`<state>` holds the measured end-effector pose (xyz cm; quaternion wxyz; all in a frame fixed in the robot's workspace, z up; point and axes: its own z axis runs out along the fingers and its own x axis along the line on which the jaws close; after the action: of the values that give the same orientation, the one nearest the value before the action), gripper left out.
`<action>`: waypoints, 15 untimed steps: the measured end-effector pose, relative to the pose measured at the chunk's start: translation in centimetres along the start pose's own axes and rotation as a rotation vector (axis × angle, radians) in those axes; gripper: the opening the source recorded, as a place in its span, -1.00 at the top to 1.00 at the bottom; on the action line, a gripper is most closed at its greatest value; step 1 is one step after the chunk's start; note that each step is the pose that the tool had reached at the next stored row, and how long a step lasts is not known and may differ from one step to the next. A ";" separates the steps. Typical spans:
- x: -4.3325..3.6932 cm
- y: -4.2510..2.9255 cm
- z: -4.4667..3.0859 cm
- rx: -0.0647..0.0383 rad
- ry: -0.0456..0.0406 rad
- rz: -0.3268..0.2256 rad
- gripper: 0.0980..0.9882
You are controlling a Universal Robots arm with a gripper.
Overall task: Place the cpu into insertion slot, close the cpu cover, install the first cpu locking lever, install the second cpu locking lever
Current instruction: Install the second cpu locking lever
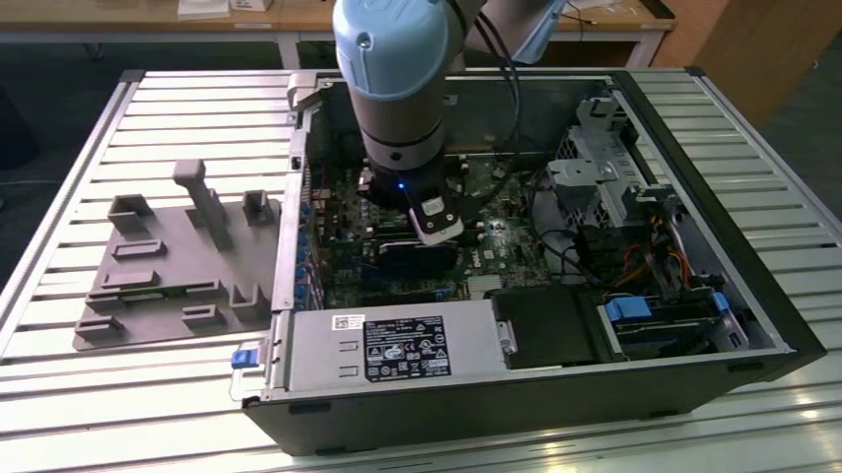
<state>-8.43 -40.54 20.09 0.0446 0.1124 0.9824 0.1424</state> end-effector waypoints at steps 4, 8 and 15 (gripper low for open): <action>-0.13 -0.59 -0.06 -0.019 0.0040 0.002 0.99; -0.14 -0.97 -0.03 -0.043 0.0092 0.006 0.99; 0.48 -1.30 0.35 -0.064 0.0137 0.008 0.99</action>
<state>-9.13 -41.55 19.36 0.0409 0.1138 0.9772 0.1748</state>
